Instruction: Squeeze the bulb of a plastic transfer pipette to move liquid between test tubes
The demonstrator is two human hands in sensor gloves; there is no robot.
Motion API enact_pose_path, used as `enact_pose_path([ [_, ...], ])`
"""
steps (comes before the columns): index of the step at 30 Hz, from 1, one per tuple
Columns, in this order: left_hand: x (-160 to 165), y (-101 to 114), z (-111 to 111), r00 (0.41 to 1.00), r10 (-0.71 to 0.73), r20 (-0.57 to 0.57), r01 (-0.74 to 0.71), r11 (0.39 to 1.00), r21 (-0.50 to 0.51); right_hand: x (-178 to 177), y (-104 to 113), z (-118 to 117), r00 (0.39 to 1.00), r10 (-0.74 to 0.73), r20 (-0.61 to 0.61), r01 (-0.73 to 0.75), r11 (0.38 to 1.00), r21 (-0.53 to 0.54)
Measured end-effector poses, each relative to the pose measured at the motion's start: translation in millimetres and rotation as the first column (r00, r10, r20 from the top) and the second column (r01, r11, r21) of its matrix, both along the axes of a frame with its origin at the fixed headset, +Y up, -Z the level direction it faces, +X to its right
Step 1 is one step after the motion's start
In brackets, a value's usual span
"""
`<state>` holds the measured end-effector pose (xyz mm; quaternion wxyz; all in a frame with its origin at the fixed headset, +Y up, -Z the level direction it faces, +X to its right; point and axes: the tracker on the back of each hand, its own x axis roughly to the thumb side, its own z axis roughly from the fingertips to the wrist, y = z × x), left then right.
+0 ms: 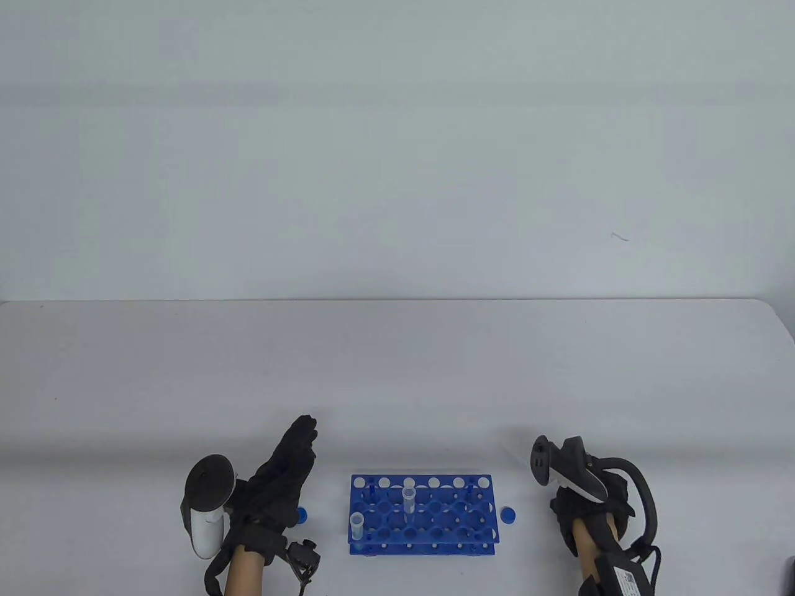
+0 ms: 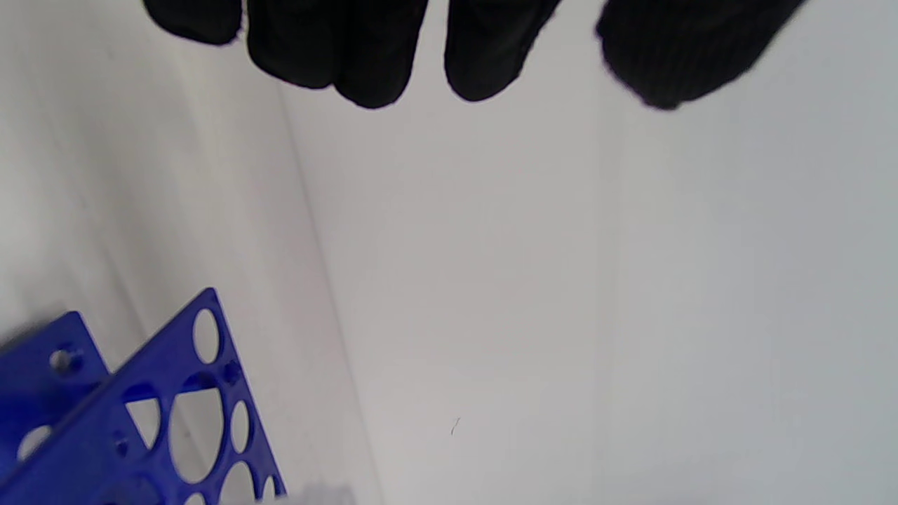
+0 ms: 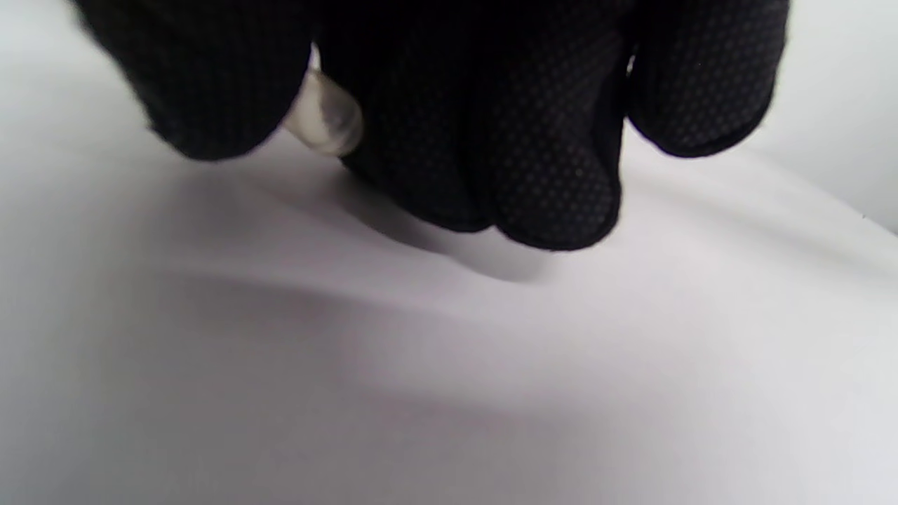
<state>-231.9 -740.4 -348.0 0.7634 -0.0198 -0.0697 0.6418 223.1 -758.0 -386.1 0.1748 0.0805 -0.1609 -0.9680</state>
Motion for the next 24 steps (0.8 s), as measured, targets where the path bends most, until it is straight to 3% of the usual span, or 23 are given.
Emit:
enact_pose_path([
  [18,2.4,0.1,-0.4,1.0,0.005,0.011,-0.005,1.0,0.002,-1.3,0.9,0.4,1.0,0.011,0.005,-0.011,1.0,-0.027],
  [24,3.7,0.0,-0.9,1.0,0.006,0.016,-0.006,1.0,0.001,10.9,38.9,7.2,0.973,-0.229,0.031,0.224,0.968,0.115],
])
